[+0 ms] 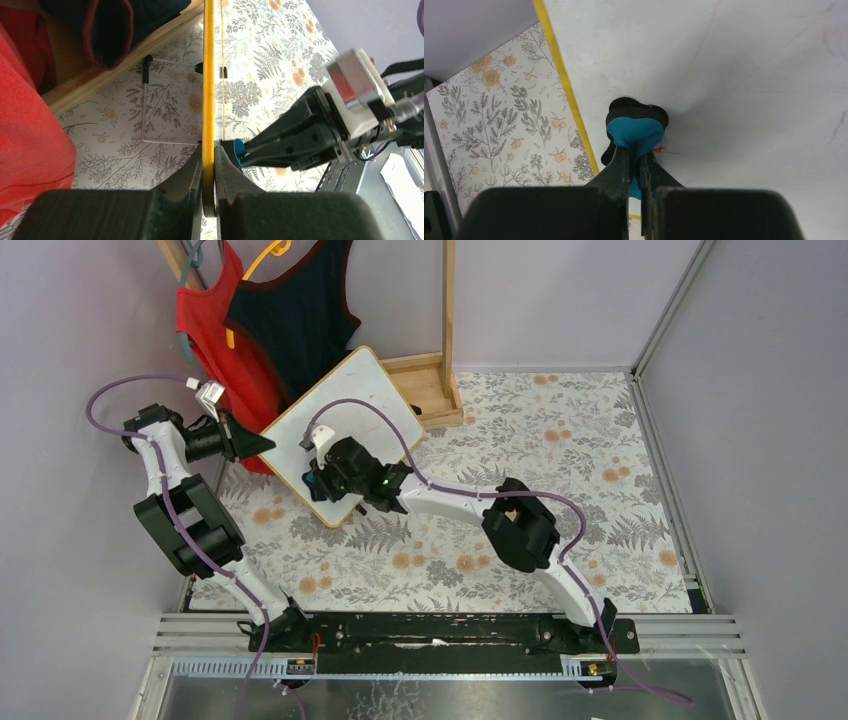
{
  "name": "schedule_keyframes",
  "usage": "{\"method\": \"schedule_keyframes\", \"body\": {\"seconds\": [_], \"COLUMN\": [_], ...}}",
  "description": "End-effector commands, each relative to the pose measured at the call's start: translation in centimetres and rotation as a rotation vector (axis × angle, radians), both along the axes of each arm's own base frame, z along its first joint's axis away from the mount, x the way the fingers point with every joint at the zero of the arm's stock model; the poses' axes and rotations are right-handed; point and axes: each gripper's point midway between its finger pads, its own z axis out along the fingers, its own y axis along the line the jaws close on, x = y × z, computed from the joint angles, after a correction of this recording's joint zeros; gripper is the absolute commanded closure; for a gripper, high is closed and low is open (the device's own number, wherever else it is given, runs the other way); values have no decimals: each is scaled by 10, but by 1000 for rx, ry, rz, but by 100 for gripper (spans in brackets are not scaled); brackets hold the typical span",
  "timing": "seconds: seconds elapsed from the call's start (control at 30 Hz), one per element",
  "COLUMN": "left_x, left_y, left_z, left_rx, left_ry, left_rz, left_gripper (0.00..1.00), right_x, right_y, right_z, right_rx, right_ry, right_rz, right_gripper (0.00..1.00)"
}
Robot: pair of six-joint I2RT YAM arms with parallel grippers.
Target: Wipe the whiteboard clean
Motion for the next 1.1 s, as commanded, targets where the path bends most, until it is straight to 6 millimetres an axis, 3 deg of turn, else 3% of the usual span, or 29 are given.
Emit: {"method": "schedule_keyframes", "body": {"seconds": [0.0,0.2,0.43,0.67,0.93,1.07], "left_x": [-8,-8,-7,-6,-7,-6], "left_y": [-6,-6,-5,-5,-5,-5], "left_z": [-9,-11,-9,-8,-5,-3], "left_rx": [57,55,63,55,65,63], "left_ry": [17,22,18,17,11,10], "left_rz": [-26,-26,-25,-24,-22,-21], "left_gripper": [100,100,100,100,100,100], "right_x": [108,134,133,92,19,-5], "right_y": [-62,-92,-94,-58,4,17], "right_z": [21,38,48,43,51,46], "right_rx": [4,2,30,46,65,73], "right_ry": [-102,-138,-135,-107,-113,-93], "right_rz": [-251,-314,-313,-220,-70,-34], "right_gripper": [100,100,100,100,100,100]}}
